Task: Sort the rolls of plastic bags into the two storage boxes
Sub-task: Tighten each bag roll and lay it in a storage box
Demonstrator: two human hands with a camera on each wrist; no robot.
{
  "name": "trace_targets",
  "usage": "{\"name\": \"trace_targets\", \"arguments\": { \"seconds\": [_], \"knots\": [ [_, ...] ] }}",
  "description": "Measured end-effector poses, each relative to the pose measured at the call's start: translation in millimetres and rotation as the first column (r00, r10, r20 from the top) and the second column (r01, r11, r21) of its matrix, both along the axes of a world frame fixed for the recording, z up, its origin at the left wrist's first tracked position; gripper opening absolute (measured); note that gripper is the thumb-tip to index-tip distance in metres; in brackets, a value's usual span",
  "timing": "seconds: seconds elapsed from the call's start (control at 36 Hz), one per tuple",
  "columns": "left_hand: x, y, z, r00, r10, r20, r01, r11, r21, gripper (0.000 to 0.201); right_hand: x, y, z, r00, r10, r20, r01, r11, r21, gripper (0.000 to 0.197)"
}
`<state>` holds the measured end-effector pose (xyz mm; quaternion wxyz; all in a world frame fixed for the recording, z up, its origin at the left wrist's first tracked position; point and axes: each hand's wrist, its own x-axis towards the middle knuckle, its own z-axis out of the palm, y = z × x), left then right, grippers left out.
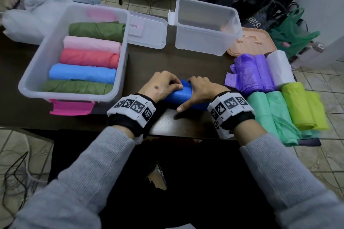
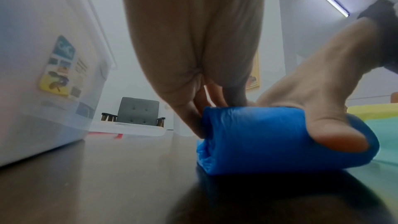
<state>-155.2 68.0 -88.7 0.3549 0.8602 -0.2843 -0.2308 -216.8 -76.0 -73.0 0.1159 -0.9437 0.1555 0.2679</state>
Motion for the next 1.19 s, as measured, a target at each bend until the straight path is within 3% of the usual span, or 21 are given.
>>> {"name": "trace_targets", "arguments": {
  "seconds": [0.25,0.39,0.5,0.56,0.64,0.75,0.86,0.94,1.0,1.11,1.19],
  "knots": [
    [-4.4,-0.6,-2.8,1.000,0.008,0.027,-0.008,1.000,-0.014,0.024,-16.8,5.5,-9.6,0.964,0.109,0.244,-0.118,0.993,0.026,0.066],
    [-7.9,-1.1,-2.7,0.998,-0.003,0.055,0.004,1.000,-0.007,0.024,-37.0,17.8,-19.6,0.924,0.191,0.330,-0.145,0.977,-0.158,0.076],
    [-13.0,1.0,1.2,0.999,-0.025,0.042,0.024,1.000,0.015,0.024,-45.4,26.5,-28.3,0.918,0.155,0.364,-0.083,0.975,-0.205,0.075],
    [-14.1,2.0,10.9,0.997,-0.056,0.052,0.053,0.997,0.050,0.028,-42.0,26.5,-25.7,0.931,0.079,0.356,-0.039,0.992,-0.119,0.070],
    [-12.4,10.9,42.3,0.992,-0.047,0.120,0.045,0.999,0.021,0.038,-30.5,28.9,-14.7,0.922,-0.100,0.375,0.040,0.985,0.166,0.051],
    [1.7,42.1,105.5,0.983,0.065,0.173,-0.039,0.988,-0.147,0.036,-2.6,41.1,12.3,0.845,-0.274,0.459,0.077,0.912,0.402,0.041],
    [32.4,99.4,159.4,0.946,0.214,0.245,-0.161,0.962,-0.218,0.027,35.1,67.3,47.4,0.757,-0.349,0.552,-0.015,0.836,0.549,0.042],
    [70.1,143.7,166.6,0.914,0.312,0.258,-0.277,0.947,-0.163,0.018,63.6,93.1,72.6,0.694,-0.248,0.676,-0.144,0.872,0.468,0.038],
    [95.5,169.0,157.9,0.891,0.395,0.225,-0.383,0.919,-0.098,0.023,81.5,112.1,85.6,0.668,-0.120,0.735,-0.240,0.899,0.365,0.039],
    [122.8,198.2,134.3,0.853,0.519,-0.050,-0.520,0.854,-0.006,0.042,112.0,144.3,90.2,0.700,0.169,0.694,-0.403,0.896,0.188,0.052],
    [129.6,207.1,118.6,0.814,0.510,-0.278,-0.512,0.856,0.071,0.056,128.8,160.2,80.5,0.720,0.339,0.606,-0.472,0.879,0.068,0.054]
  ]
}}
